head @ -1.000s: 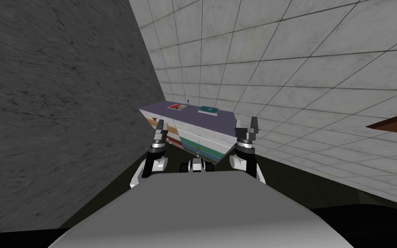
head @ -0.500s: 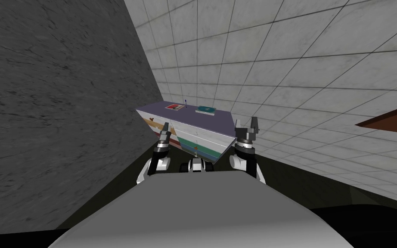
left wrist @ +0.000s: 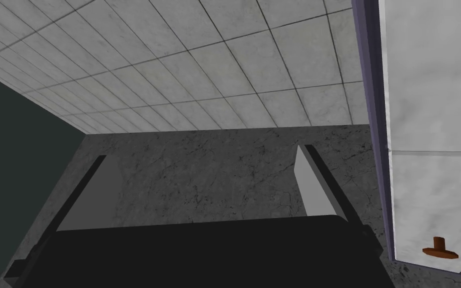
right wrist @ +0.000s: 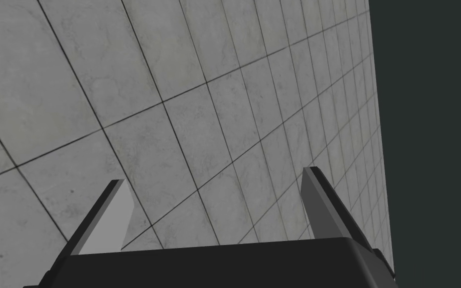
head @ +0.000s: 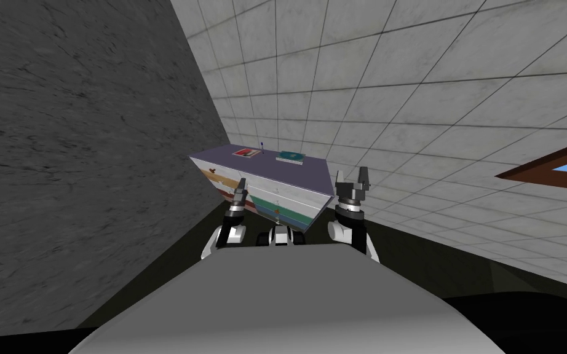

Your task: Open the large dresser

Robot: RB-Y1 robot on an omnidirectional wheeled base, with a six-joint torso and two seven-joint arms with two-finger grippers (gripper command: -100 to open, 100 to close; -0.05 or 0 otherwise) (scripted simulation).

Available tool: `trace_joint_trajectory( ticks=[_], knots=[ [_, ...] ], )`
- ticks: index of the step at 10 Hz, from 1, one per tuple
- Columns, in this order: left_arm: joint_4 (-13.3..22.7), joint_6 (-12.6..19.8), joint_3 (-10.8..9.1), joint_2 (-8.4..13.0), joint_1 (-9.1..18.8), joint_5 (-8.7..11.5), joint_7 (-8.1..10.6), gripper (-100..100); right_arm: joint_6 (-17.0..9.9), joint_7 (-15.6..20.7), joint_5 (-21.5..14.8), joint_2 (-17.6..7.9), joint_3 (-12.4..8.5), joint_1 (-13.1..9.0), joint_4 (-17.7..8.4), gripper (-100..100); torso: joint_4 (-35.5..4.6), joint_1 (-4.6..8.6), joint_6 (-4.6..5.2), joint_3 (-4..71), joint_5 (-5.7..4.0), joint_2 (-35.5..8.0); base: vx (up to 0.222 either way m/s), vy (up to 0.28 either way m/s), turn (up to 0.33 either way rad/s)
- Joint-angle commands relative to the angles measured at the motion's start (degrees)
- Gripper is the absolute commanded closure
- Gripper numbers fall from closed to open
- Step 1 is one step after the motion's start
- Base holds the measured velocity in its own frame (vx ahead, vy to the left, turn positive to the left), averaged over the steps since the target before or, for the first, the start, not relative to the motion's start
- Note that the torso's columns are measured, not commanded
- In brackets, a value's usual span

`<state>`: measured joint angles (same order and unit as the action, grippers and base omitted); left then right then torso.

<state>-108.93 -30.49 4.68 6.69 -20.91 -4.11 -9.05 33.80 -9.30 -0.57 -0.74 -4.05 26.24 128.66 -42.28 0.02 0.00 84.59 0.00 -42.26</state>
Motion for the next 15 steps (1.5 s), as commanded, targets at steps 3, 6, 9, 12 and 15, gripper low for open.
trace_joint_trajectory(
  ticks=[3,6,9,12,15],
  knots=[
    [6.8,0.7,0.79,0.7,1.4,-0.9,-0.28,-100,0.0,0.0,0.0,0.0,0.0,0.0,0.0,0,0.0,-0.01,0.0,0.0,0.0,-0.1,-0.009,-0.066,-0.036],
    [12.1,1.5,1.52,0.7,2.5,-1.8,-0.58,-100,0.0,0.0,0.0,0.0,0.0,0.0,0.0,0,0.0,-0.04,0.0,0.0,0.01,0.0,0.007,-0.086,-0.044],
    [16.4,2.1,2.1,0.2,3.5,-2.4,-0.82,-100,0.0,0.0,0.0,0.0,0.0,0.0,0.0,0,0.0,-0.02,0.0,0.0,0.0,-0.1,-0.002,-0.091,-0.04],
    [20.4,2.7,2.65,-0.6,4.4,-3.0,-1.05,-100,0.0,0.0,0.0,0.0,0.0,0.0,0.0,0,0.0,-0.05,0.0,0.0,0.02,0.0,0.0,-0.07,-0.034],
    [24.2,3.3,3.17,-2.9,5.2,-3.6,-1.26,-100,0.0,0.0,0.0,0.0,0.0,0.0,0.0,0,0.0,-0.03,0.0,0.0,0.01,0.0,0.003,-0.059,-0.032]
  ],
)
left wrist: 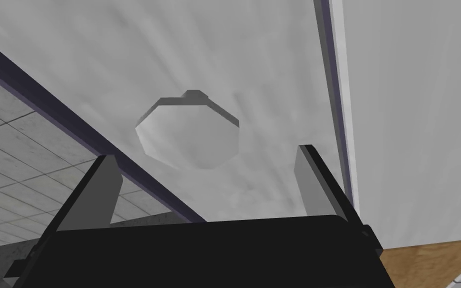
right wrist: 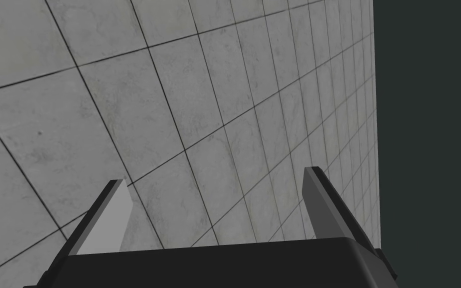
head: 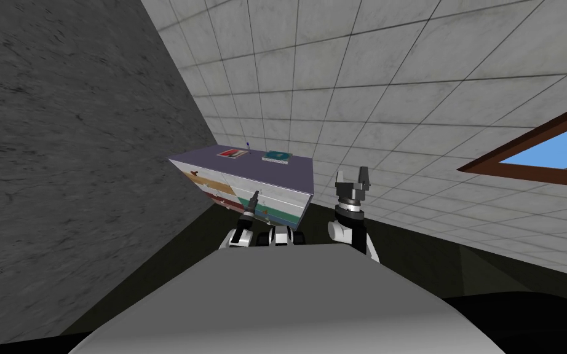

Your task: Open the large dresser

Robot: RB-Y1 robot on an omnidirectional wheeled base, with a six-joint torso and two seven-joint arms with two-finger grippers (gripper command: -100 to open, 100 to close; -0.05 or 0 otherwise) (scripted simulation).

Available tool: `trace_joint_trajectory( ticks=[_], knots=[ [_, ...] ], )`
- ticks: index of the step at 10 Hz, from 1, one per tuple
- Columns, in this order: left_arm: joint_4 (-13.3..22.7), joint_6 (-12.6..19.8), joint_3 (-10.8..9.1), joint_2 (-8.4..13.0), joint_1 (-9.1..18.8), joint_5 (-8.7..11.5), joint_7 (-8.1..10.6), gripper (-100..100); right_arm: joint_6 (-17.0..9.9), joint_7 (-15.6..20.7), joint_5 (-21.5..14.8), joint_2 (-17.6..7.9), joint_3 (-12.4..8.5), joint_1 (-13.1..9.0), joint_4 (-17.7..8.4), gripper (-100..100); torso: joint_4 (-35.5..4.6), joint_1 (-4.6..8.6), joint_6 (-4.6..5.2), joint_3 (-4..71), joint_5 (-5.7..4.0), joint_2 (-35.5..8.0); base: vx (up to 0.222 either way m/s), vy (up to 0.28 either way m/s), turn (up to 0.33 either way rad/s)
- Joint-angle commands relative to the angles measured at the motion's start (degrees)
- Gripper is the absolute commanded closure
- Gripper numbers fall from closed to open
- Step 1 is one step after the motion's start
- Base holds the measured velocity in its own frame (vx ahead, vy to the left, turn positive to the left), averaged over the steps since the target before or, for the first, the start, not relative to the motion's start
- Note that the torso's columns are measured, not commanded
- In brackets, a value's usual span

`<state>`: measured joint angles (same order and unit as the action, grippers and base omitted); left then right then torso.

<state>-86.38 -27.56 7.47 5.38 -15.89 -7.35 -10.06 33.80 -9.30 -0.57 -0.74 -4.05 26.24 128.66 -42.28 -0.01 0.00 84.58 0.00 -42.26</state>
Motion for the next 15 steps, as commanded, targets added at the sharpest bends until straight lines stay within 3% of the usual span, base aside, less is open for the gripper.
trace_joint_trajectory(
  ticks=[1,3,4,5,10,15],
  knots=[
    [0.7,0.3,0.31,-0.9,-0.1,-0.3,-0.12,-100,0.0,0.0,0.0,0.0,0.0,0.0,0.0,0,0.0,0.02,0.0,0.0,-0.01,0.0,-0.001,-0.029,-0.002],
    [-1.1,2.7,0.29,-1.0,0.3,-0.3,-0.07,-100,0.0,0.0,0.0,0.0,0.0,0.0,0.0,0,0.0,-0.08,0.0,0.1,0.02,0.1,0.063,-0.013,-0.024],
    [-0.8,2.1,0.34,-1.0,0.1,-0.3,-0.09,-100,0.0,0.0,0.0,0.0,0.0,0.0,0.0,0,0.0,-0.08,0.0,0.1,0.02,0.1,-0.001,0.008,-0.023],
    [0.6,0.6,0.36,-1.0,-0.1,-0.3,-0.16,100,0.0,0.0,0.0,0.0,0.0,0.0,0.0,0,0.0,-0.05,-0.01,-0.1,0.02,-0.1,-0.028,0.003,0.032],
    [-2.7,3.2,1.06,-0.1,-0.9,-0.3,0.52,100,0.0,0.0,0.0,0.0,0.0,0.0,0.0,0,0.0,-0.16,-0.05,-0.1,0.05,-0.1,-0.127,0.041,0.008],
    [-3.9,3.2,1.73,0.5,-2.4,-0.4,0.85,100,0.0,0.0,0.0,0.0,0.0,0.0,0.0,0,0.1,-0.01,0.0,-0.1,0.05,-0.1,-0.141,0.04,0.019]
  ],
)
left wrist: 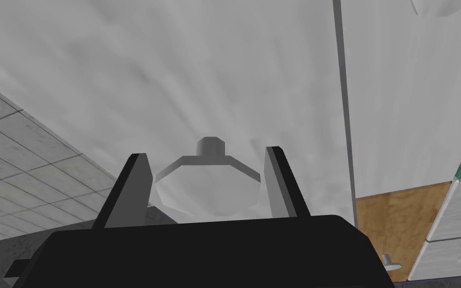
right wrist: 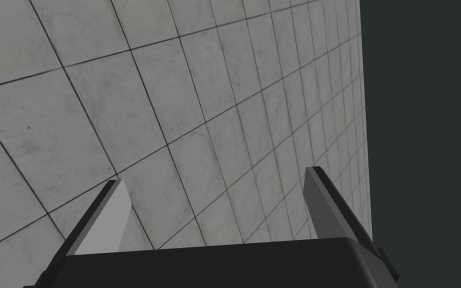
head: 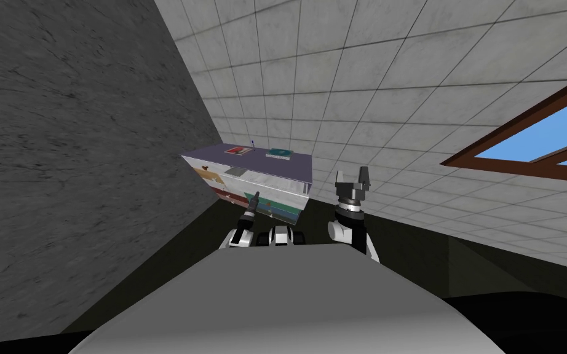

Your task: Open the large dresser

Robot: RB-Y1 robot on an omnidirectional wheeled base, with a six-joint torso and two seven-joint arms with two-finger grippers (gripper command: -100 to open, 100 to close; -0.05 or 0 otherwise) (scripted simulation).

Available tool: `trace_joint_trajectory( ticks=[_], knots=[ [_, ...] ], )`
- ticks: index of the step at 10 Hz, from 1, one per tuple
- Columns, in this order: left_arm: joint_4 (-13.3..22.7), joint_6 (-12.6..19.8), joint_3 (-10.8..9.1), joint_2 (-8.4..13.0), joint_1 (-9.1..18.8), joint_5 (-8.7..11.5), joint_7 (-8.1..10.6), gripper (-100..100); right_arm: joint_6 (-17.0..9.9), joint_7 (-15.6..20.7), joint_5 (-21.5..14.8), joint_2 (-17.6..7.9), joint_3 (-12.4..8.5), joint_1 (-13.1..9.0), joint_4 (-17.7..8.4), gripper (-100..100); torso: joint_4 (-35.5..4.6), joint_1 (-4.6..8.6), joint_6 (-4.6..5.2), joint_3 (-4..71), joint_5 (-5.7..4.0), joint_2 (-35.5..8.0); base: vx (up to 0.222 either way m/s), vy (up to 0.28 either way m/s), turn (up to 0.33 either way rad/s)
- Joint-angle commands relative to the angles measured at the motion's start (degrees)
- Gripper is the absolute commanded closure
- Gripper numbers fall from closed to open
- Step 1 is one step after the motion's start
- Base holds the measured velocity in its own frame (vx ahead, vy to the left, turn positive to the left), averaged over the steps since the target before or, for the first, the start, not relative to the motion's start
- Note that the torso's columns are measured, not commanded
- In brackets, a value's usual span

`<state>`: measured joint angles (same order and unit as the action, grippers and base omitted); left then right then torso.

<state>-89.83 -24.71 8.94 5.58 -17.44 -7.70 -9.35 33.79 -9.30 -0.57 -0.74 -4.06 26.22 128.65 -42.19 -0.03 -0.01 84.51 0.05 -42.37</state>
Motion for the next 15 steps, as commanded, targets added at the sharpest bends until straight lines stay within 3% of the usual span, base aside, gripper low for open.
trace_joint_trajectory(
  ticks=[1,2,9,10,15],
  knots=[
    [-0.8,0.4,0.4,0.5,-1.2,0.0,0.25,100,0.0,0.0,0.0,0.0,0.0,0.0,0.0,0,0.0,-0.1,-0.01,0.0,0.02,0.0,-0.212,0.086,0.016],
    [-0.5,0.0,0.29,0.3,-0.6,0.0,0.19,100,0.0,0.0,0.0,0.0,0.0,0.0,0.0,0,0.0,-0.14,-0.04,0.0,0.02,0.1,-0.105,0.036,-0.003],
    [-2.5,-0.4,1.53,1.6,-3.6,-0.1,0.78,100,0.0,0.0,0.0,0.0,0.0,0.0,0.0,0,0.0,-0.09,-0.09,0.2,-0.03,0.2,-0.151,0.061,0.019],
    [-4.2,0.7,1.75,1.7,-3.6,-0.1,0.91,-100,0.0,0.0,0.0,0.0,0.0,0.0,0.0,0,0.0,-0.22,-0.12,0.0,0.01,0.0,-0.08,0.031,-0.006],
    [-12.2,6.7,2.4,2.9,-5.6,-0.1,1.56,-100,0.0,0.0,0.0,0.0,0.0,0.0,0.0,0,-0.2,0.04,0.0,0.1,-0.09,0.0,0.019,-0.008,-0.01]
  ],
)
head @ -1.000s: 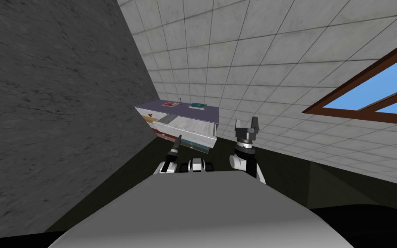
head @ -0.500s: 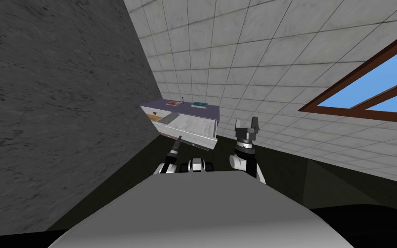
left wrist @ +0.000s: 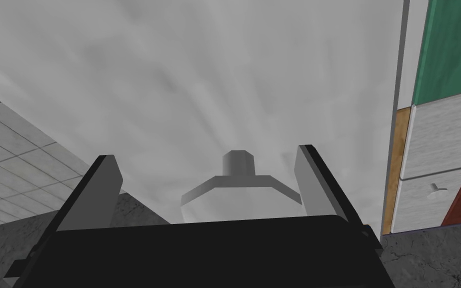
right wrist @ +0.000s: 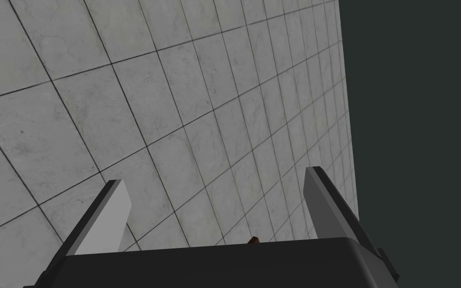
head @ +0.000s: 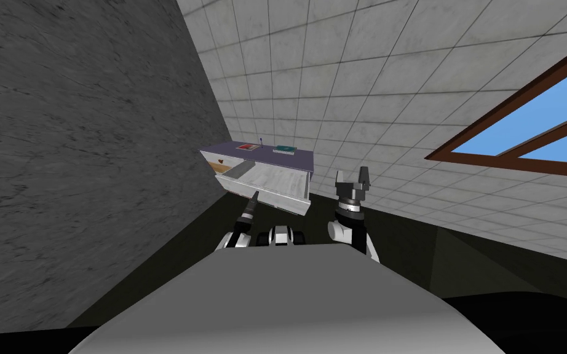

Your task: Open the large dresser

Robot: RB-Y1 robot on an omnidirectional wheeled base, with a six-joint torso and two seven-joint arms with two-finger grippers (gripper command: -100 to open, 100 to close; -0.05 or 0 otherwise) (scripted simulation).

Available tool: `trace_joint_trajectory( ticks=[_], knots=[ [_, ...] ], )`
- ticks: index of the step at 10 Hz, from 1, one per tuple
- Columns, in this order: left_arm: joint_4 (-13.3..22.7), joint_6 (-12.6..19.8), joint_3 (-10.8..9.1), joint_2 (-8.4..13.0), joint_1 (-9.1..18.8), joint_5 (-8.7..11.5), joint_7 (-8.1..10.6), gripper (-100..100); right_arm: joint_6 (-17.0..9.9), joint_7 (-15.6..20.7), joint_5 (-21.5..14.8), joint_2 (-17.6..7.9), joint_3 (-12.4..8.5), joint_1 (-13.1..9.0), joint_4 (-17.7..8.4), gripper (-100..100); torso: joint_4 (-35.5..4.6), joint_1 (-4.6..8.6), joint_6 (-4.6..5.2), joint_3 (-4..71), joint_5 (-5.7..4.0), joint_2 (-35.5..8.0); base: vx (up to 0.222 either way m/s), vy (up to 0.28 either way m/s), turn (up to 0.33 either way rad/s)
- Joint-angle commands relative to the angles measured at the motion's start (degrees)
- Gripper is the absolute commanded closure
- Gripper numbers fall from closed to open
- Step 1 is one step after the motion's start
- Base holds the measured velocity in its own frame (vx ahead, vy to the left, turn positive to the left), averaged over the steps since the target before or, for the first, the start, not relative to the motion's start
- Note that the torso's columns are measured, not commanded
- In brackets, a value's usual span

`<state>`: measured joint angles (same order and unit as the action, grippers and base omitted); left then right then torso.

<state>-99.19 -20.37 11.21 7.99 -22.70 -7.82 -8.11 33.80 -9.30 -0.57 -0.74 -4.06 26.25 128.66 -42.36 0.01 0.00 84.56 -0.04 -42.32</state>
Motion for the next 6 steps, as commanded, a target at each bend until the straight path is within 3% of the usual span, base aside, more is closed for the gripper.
trace_joint_trajectory(
  ticks=[1,3,6],
  knots=[
    [-4.5,3.5,0.26,0.7,-0.7,0.0,0.45,-100,0.0,0.0,0.0,0.0,0.0,0.0,0.0,0,-0.2,0.03,-0.02,-0.1,-0.07,-0.2,0.0,-0.007,-0.014],
    [-7.6,5.9,0.52,1.2,-1.5,0.0,0.71,-100,0.0,0.0,0.0,0.0,0.0,0.0,0.0,0,-0.4,0.13,-0.05,-0.2,-0.21,-0.5,-0.001,-0.002,-0.011],
    [-9.3,7.1,0.65,1.4,-1.9,0.0,0.84,-100,0.0,0.0,0.0,0.0,0.0,0.0,0.0,0,-0.7,0.41,-0.19,-0.2,-0.42,-0.7,-0.001,0.003,-0.01]
  ],
)
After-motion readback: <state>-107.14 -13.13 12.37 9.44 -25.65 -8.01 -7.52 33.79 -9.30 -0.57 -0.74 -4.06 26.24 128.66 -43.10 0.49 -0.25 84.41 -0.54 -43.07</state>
